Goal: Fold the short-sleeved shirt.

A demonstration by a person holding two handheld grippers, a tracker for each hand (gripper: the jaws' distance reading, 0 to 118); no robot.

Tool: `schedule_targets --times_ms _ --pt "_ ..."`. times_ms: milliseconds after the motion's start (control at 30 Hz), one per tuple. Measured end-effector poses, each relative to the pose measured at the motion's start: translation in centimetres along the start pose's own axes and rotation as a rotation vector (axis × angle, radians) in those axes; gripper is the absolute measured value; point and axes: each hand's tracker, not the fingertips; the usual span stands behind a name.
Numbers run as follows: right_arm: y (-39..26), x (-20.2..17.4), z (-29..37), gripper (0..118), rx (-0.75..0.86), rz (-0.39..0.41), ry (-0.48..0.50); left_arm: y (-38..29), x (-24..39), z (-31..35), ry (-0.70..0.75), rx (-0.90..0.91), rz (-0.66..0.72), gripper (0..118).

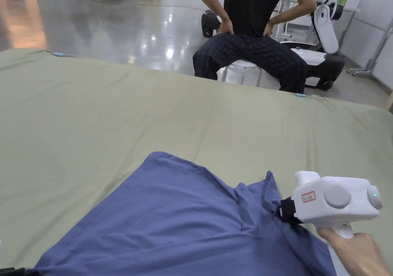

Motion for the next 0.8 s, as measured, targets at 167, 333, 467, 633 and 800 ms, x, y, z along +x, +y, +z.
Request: schedule_targets --times_ms 167,333,467,633,800 --pt "0.8 0.2 9.4 3 0.244 0.034 0.013 3.2 1.0 5.4 -0.102 0.246 0.053 6" --pt "2.5 1.0 20.3 3 0.448 0.053 -0.038 10.6 4.3 10.4 -0.155 0.446 -0.054 6" --pt "4.1 2.7 27.4 3 0.622 0.002 -0.082 17.2 7.0 12.7 -0.147 0.556 -0.156 5" --pt "7.0 4.6 34.3 3 0.779 -0.080 -0.123 25.4 10.4 15.3 -0.171 0.698 -0.224 5" --pt "11.7 5.2 37.6 3 0.825 -0.071 -0.205 31.6 14.0 17.1 -0.164 0.795 -0.243 5"
